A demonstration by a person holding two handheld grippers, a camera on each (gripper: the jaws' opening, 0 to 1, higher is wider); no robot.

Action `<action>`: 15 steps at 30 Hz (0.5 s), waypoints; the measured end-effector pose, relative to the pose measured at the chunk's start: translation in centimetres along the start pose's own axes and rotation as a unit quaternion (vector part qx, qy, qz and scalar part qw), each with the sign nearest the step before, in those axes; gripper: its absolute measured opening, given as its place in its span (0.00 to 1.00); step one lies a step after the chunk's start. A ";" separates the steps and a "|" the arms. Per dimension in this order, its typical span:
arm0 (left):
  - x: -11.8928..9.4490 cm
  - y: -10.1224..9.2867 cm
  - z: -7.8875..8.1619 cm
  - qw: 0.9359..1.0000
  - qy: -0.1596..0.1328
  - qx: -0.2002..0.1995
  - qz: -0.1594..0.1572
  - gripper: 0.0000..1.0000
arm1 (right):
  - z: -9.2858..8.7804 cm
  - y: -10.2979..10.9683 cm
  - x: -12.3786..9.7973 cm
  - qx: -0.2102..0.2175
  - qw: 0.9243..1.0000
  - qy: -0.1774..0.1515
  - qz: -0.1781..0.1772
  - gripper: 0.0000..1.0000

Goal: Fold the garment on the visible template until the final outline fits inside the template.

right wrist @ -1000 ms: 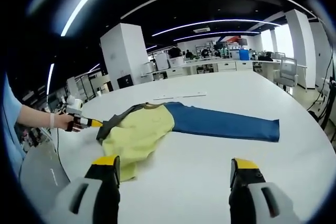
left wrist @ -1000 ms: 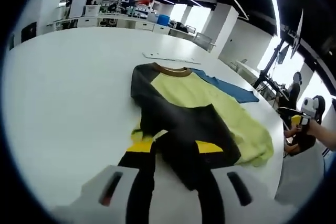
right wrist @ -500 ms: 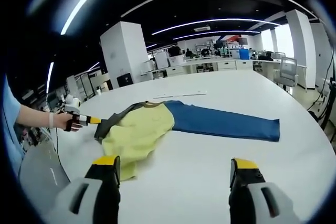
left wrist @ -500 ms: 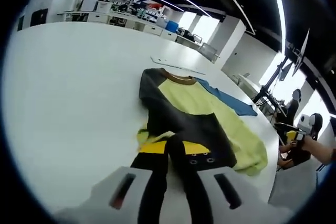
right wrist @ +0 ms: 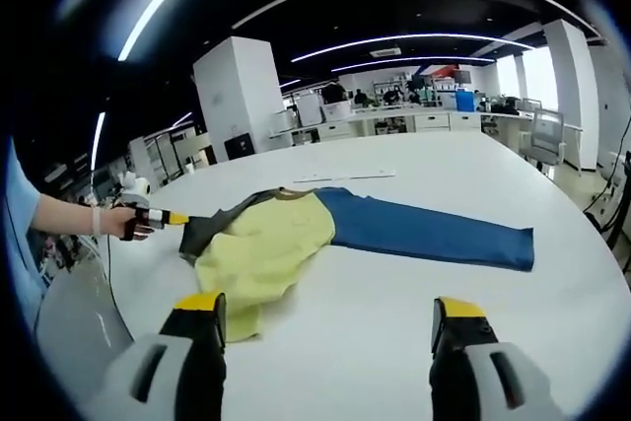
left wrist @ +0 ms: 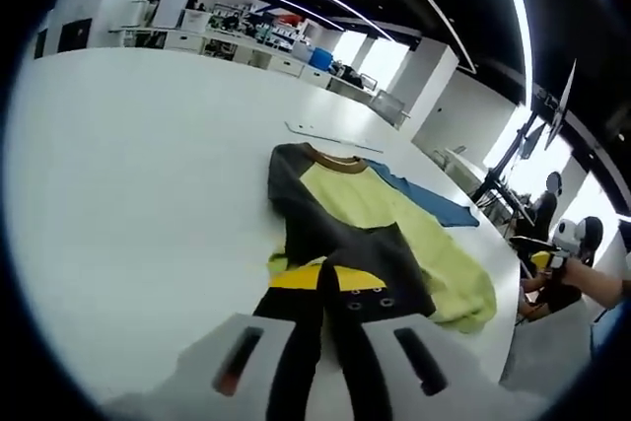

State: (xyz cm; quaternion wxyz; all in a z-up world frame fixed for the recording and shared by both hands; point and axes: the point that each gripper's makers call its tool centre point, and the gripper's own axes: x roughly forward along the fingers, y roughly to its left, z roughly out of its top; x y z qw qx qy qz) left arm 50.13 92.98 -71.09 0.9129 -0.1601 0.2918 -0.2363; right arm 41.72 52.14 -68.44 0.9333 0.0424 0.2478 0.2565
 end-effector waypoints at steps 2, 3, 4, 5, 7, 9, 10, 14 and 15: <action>-0.7 0.8 0.5 1.000 -0.004 0.008 0.007 0.00 | 0.2 0.1 0.2 -0.004 1.000 0.001 0.002 0.86; -1.0 1.2 0.8 1.000 -0.006 0.008 0.010 0.00 | 0.3 0.1 0.3 -0.004 1.000 0.002 0.003 0.86; -1.5 1.9 1.1 1.000 -0.009 0.008 0.018 0.00 | 0.4 0.2 0.4 -0.005 1.000 0.002 0.003 0.86; -1.9 2.5 1.4 1.000 -0.010 0.010 0.023 0.00 | 0.4 0.2 0.5 -0.006 1.000 0.002 0.004 0.86; -2.7 3.8 1.8 0.999 -0.013 0.011 0.037 0.00 | 0.5 0.4 0.7 -0.008 1.000 0.005 0.006 0.86; -3.6 5.0 2.2 0.999 -0.016 0.010 0.047 0.00 | 0.6 0.7 1.0 -0.012 1.000 0.008 0.009 0.86; -3.9 5.4 2.4 0.998 -0.018 0.011 0.052 0.00 | 0.6 0.8 1.0 -0.013 1.000 0.010 0.010 0.86; -5.2 7.3 3.0 0.997 -0.019 0.015 0.067 0.00 | 0.7 1.2 1.5 -0.019 1.000 0.017 0.015 0.86; -5.5 8.0 3.1 0.997 -0.019 0.016 0.072 0.00 | 0.7 1.2 1.5 -0.020 1.000 0.018 0.016 0.87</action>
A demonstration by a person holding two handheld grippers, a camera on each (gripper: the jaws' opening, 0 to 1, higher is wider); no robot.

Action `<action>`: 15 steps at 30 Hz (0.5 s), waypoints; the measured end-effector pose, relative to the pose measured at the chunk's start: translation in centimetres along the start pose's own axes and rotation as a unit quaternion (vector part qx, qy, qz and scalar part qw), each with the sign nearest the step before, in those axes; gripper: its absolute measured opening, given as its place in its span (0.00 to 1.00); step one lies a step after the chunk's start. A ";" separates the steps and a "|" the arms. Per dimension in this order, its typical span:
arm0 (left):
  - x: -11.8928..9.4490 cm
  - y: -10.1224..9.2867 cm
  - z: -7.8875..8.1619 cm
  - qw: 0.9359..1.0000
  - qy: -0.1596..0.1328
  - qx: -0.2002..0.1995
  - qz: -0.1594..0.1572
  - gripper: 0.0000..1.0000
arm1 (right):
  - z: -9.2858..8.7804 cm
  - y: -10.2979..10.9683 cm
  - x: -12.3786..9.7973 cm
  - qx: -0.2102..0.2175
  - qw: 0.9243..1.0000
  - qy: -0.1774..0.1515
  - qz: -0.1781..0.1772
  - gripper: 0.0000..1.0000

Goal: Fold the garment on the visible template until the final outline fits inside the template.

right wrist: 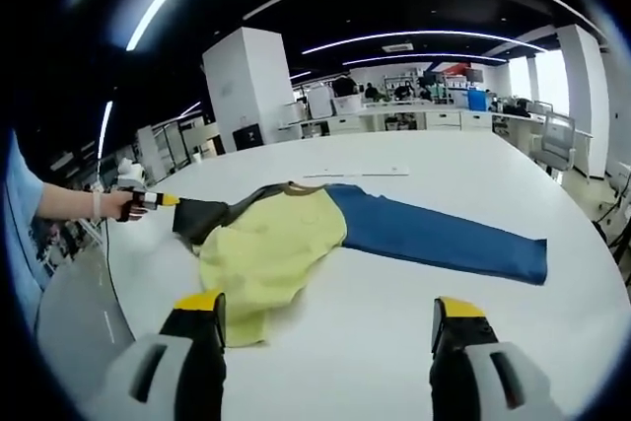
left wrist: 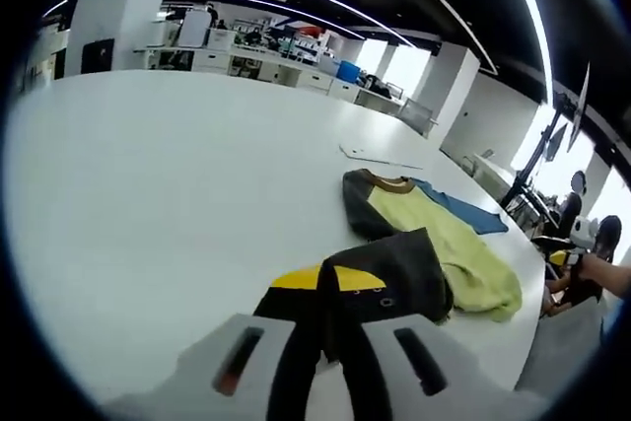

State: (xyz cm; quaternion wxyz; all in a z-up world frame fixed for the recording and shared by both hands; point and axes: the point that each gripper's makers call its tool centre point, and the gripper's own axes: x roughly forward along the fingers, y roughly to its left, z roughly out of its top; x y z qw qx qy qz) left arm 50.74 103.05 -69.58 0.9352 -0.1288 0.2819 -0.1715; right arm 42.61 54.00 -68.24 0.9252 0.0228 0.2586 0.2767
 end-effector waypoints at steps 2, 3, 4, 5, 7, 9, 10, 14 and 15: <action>-0.4 1.0 0.0 1.000 0.002 0.002 0.009 0.00 | 0.1 0.1 0.1 -0.002 1.000 0.001 0.000 0.87; -0.6 1.4 0.1 1.000 0.002 0.003 0.013 0.00 | 0.2 0.1 0.1 -0.002 1.000 0.001 0.000 0.87; -0.8 1.8 0.1 1.000 0.003 0.001 0.016 0.00 | 0.2 0.2 0.1 -0.003 1.000 0.001 -0.001 0.88; -0.9 2.3 0.0 1.000 0.004 0.000 0.019 0.00 | 0.3 0.1 0.2 -0.010 1.000 0.001 -0.002 0.89; -1.2 3.3 -0.3 1.000 0.009 -0.002 0.026 0.00 | 0.3 0.1 0.2 -0.016 1.000 0.005 -0.004 0.89; -1.5 4.3 -0.5 0.999 0.014 -0.002 0.034 0.00 | 0.5 0.2 0.2 -0.018 1.000 0.005 -0.003 0.90; -1.6 4.7 -0.6 0.999 0.014 -0.003 0.035 0.00 | 0.5 0.3 0.2 -0.019 1.000 0.006 -0.002 0.90; -2.3 6.8 -0.6 0.998 0.008 -0.026 0.053 0.00 | 0.7 0.4 0.4 -0.023 1.000 0.009 -0.001 0.90; -2.4 7.0 -0.5 0.998 0.007 -0.026 0.056 0.00 | 0.7 0.5 0.5 -0.024 1.000 0.010 -0.001 0.90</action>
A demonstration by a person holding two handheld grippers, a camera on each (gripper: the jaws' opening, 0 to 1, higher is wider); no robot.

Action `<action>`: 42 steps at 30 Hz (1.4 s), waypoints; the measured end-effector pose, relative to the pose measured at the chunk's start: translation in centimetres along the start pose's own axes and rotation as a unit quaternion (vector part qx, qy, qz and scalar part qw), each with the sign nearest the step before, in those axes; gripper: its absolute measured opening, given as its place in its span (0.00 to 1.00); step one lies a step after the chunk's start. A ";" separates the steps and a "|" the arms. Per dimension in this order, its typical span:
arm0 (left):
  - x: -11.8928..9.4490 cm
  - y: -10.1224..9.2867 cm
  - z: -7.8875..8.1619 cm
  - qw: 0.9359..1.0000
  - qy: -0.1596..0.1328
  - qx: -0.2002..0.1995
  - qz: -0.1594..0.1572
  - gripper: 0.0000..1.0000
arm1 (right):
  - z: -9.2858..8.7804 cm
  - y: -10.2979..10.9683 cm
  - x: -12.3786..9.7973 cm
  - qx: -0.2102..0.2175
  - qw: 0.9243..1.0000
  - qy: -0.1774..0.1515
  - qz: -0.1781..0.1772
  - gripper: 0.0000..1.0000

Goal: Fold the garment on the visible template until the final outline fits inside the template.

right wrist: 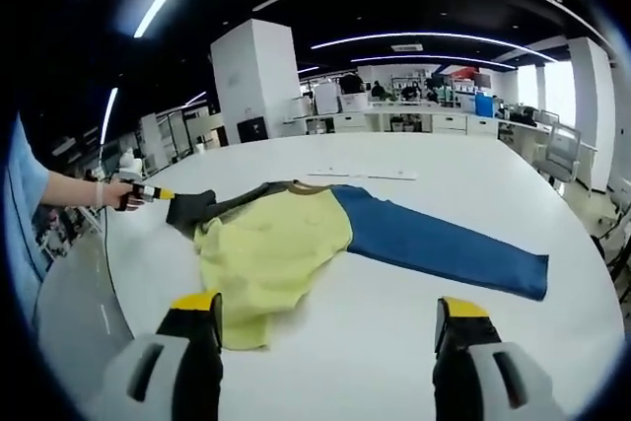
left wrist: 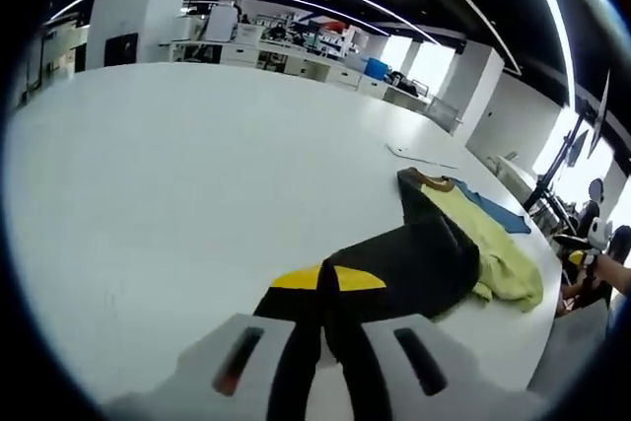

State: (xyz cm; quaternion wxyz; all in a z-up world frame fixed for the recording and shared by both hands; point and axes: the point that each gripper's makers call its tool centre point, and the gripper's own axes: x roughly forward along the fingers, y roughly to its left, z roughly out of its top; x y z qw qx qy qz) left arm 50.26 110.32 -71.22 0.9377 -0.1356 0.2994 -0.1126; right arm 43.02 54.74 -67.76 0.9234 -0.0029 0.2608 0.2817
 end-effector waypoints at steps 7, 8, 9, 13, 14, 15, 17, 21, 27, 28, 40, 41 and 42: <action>0.1 4.7 1.2 0.999 -0.002 -0.011 0.033 0.00 | -0.2 0.1 0.8 -0.001 1.000 0.012 0.001 0.89; 0.2 5.6 1.4 0.999 -0.004 -0.014 0.041 0.00 | -0.3 0.0 1.0 -0.001 1.000 0.014 0.001 0.89; 0.2 6.3 1.4 0.999 -0.004 -0.019 0.048 0.00 | -0.4 0.0 1.1 -0.002 1.000 0.019 0.001 0.90; 0.6 9.0 1.5 0.997 0.001 -0.021 0.070 0.00 | -0.4 -0.3 1.5 -0.003 1.000 0.026 0.000 0.89; 0.8 9.8 1.5 0.996 0.000 -0.035 0.077 0.00 | -0.4 -0.3 1.5 -0.002 1.000 0.025 0.000 0.89; 0.8 10.1 1.6 0.996 0.001 -0.038 0.079 0.00 | -0.3 -0.3 1.5 -0.002 1.000 0.026 0.000 0.89; 1.0 10.8 1.9 0.995 -0.006 -0.042 0.088 0.00 | -0.3 -0.3 1.7 -0.006 1.000 0.028 0.001 0.89; 1.1 12.5 2.3 0.991 -0.015 -0.053 0.119 0.00 | -0.3 -0.3 2.0 -0.005 1.000 0.029 0.001 0.89; 1.6 13.6 2.8 0.989 -0.016 -0.049 0.140 0.00 | -0.7 -0.3 2.0 -0.010 0.999 0.038 0.000 0.89; 1.6 13.8 3.0 0.988 -0.018 -0.049 0.145 0.00 | -0.8 -0.3 2.0 -0.011 0.999 0.041 0.000 0.89; 1.3 16.2 4.5 0.979 -0.038 -0.038 0.196 0.00 | -1.3 -0.7 1.4 -0.012 0.999 0.051 -0.004 0.89; 1.3 16.2 4.7 0.979 -0.039 -0.036 0.197 0.00 | -1.3 -0.7 1.4 -0.011 0.999 0.052 -0.004 0.89; 1.2 16.3 5.1 0.978 -0.042 -0.026 0.200 0.00 | -1.3 -0.6 1.4 -0.013 0.999 0.051 -0.004 0.89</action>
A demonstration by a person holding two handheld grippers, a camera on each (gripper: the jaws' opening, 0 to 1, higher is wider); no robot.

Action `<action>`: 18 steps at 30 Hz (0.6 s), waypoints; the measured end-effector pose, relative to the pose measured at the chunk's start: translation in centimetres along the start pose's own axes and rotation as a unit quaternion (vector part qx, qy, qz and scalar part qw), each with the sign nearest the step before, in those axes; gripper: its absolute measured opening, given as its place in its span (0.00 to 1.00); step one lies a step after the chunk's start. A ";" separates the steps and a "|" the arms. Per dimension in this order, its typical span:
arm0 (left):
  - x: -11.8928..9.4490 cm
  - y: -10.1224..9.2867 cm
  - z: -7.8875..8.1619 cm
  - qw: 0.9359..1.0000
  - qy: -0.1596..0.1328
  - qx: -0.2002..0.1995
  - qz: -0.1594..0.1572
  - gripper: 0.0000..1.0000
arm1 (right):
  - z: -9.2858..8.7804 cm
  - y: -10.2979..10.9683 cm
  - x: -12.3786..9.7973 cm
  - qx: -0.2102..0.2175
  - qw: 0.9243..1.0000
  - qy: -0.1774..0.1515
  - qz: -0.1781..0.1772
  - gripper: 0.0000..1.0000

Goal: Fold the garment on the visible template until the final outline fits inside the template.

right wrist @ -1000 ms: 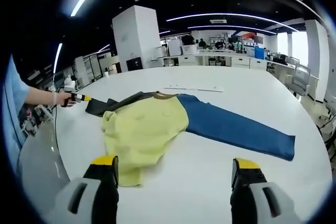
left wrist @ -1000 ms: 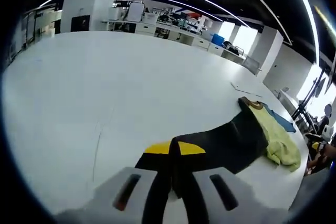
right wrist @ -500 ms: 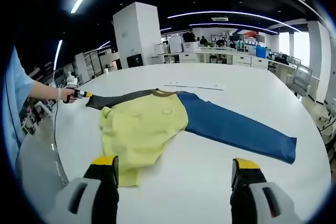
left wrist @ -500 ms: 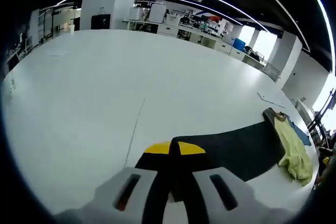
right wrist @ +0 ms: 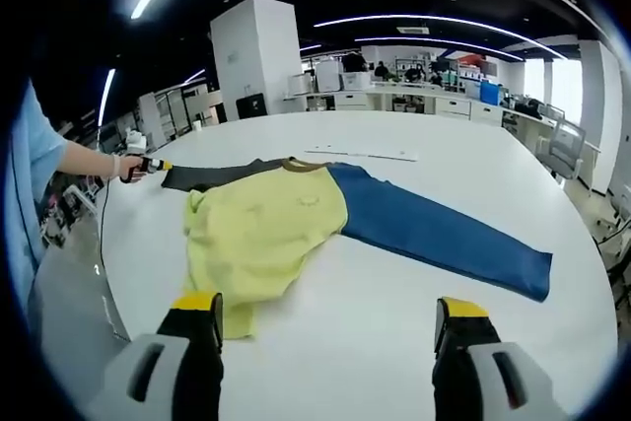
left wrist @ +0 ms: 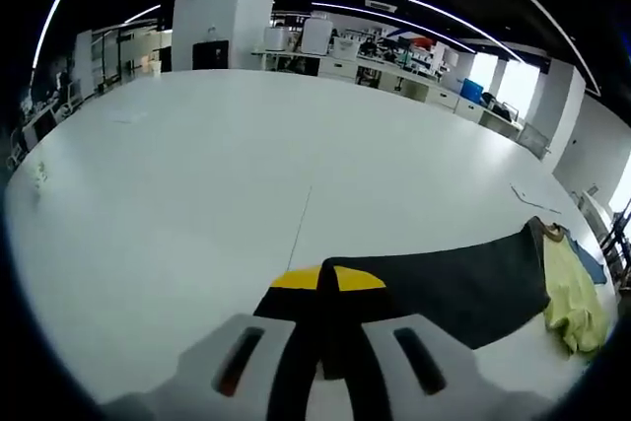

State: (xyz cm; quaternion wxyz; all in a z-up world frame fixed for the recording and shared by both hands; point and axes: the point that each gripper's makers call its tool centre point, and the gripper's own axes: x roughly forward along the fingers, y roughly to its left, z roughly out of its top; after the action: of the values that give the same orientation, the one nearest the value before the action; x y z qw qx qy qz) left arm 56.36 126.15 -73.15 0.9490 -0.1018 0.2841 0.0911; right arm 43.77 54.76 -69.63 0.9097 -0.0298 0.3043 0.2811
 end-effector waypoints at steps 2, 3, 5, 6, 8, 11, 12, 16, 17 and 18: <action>0.0 0.0 0.7 1.000 -0.009 0.016 0.003 0.00 | 0.0 0.0 0.0 0.000 1.000 0.001 0.000 0.89; 0.0 0.0 0.8 1.000 -0.011 0.014 0.002 0.00 | 0.0 0.1 0.0 0.000 1.000 0.001 0.000 0.89; 0.0 -0.4 1.0 1.000 -0.011 0.007 -0.004 0.00 | 0.0 0.1 0.1 0.000 1.000 0.000 0.001 0.89; 0.0 -0.5 0.9 1.000 -0.009 0.012 -0.003 0.00 | 0.0 0.1 0.1 0.002 1.000 -0.002 0.001 0.89; 0.1 -0.7 0.7 1.000 -0.004 0.020 -0.003 0.00 | -0.1 0.2 0.2 0.004 1.000 -0.001 0.002 0.89; 0.0 -0.6 0.2 1.000 0.007 0.010 -0.001 0.00 | -0.4 0.4 0.4 0.004 1.000 0.000 0.005 0.89; 0.0 -0.6 0.0 1.000 0.012 0.008 0.001 0.00 | -0.4 0.5 0.4 0.003 1.000 -0.001 0.006 0.89; -0.2 -0.4 -0.7 1.000 0.026 0.003 0.005 0.00 | -0.5 0.6 0.3 0.002 1.000 0.000 0.008 0.89; -0.3 -0.3 -1.0 0.999 0.031 -0.004 0.007 0.00 | -0.5 0.5 0.3 0.003 1.000 -0.001 0.008 0.89; -0.3 -0.1 -1.3 0.999 0.034 -0.006 0.009 0.00 | -0.5 0.5 0.2 0.004 1.000 -0.001 0.008 0.89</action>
State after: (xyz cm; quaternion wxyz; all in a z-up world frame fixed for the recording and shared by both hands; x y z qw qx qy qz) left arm 55.51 125.70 -74.01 0.9373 -0.1083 0.3166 0.0978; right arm 43.39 55.17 -70.13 0.9079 -0.0236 0.3044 0.2871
